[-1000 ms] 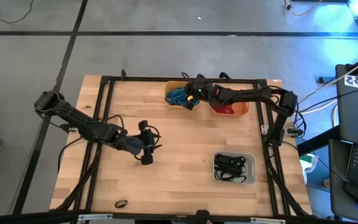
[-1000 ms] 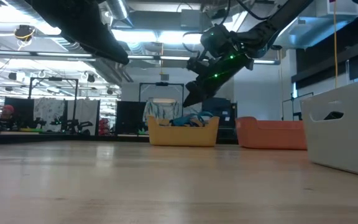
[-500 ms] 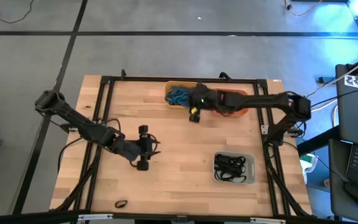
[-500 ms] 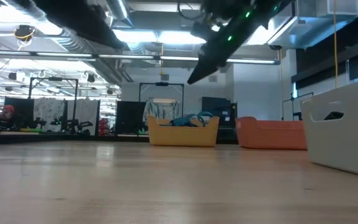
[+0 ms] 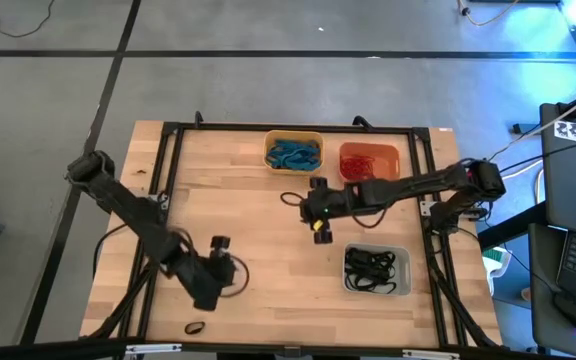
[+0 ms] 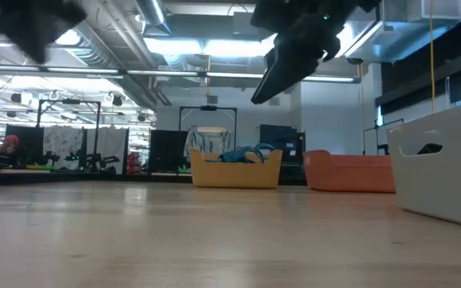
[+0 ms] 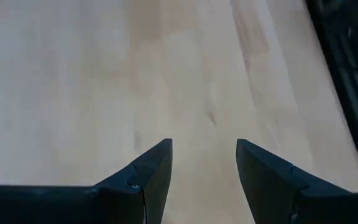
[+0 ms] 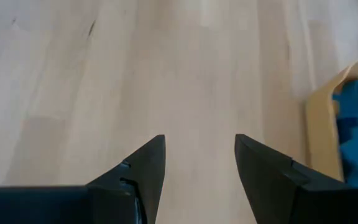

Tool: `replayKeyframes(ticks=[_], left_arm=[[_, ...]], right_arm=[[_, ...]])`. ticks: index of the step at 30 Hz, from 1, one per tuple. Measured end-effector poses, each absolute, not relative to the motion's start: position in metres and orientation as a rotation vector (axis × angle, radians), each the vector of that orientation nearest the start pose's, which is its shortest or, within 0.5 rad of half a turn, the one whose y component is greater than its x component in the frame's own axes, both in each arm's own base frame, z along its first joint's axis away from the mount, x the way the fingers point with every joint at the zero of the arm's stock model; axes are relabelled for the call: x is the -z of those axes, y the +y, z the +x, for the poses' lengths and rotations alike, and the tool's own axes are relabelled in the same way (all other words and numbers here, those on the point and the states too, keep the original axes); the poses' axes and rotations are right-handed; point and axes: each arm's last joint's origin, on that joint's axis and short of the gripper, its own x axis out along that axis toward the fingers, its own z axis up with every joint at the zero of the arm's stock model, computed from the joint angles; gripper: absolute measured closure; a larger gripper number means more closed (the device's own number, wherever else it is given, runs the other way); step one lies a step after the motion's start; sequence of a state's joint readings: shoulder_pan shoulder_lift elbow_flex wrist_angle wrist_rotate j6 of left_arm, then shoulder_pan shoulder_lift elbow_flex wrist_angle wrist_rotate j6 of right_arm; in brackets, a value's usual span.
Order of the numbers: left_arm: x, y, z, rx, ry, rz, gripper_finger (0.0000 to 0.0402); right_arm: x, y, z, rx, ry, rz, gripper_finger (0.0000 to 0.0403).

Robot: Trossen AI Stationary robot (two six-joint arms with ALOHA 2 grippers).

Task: Sort rubber bands into baskets
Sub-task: Put the black rubber band into the white bin

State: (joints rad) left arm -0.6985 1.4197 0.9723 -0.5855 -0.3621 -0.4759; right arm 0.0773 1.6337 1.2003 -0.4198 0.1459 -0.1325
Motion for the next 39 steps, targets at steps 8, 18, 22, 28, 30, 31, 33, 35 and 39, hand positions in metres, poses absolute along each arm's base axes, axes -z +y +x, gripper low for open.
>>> replayKeyframes(ticks=[8, 18, 22, 28, 30, 31, 33, 35, 39], left_arm=[[-0.22, -0.211, 0.214, 0.134, 1.151, -0.02, 0.0227], [-0.198, -0.232, 0.21, 0.122, 1.351, -0.2, 0.0227], [-0.188, -0.24, 0.205, 0.087, 1.413, -0.254, 0.0227], [-0.171, -0.257, 0.192, 0.024, 1.485, -0.291, 0.0227], [-0.165, -0.262, 0.188, 0.005, 1.506, -0.298, 0.0227], [-0.163, -0.264, 0.187, 0.0, 1.515, -0.306, 0.0227], [-0.161, -0.267, 0.183, -0.007, 1.528, -0.317, 0.0227], [-0.158, -0.27, 0.181, -0.02, 1.536, -0.327, 0.0227], [-0.152, -0.274, 0.179, -0.035, 1.542, -0.329, 0.0235]], right_arm=[[-0.243, 0.048, 0.341, -0.018, 0.882, -0.164, 0.021], [-0.223, 0.058, 0.333, -0.028, 0.908, -0.14, 0.021], [-0.217, 0.057, 0.331, 0.0, 0.914, -0.085, 0.021], [-0.218, 0.058, 0.333, 0.013, 0.885, -0.052, 0.021], [-0.22, 0.058, 0.335, 0.011, 0.859, -0.046, 0.021], [-0.22, 0.058, 0.336, 0.01, 0.849, -0.045, 0.021], [-0.221, 0.058, 0.337, 0.009, 0.831, -0.043, 0.021], [-0.223, 0.059, 0.338, 0.008, 0.813, -0.039, 0.021], [-0.224, 0.059, 0.34, 0.007, 0.793, -0.035, 0.021]])
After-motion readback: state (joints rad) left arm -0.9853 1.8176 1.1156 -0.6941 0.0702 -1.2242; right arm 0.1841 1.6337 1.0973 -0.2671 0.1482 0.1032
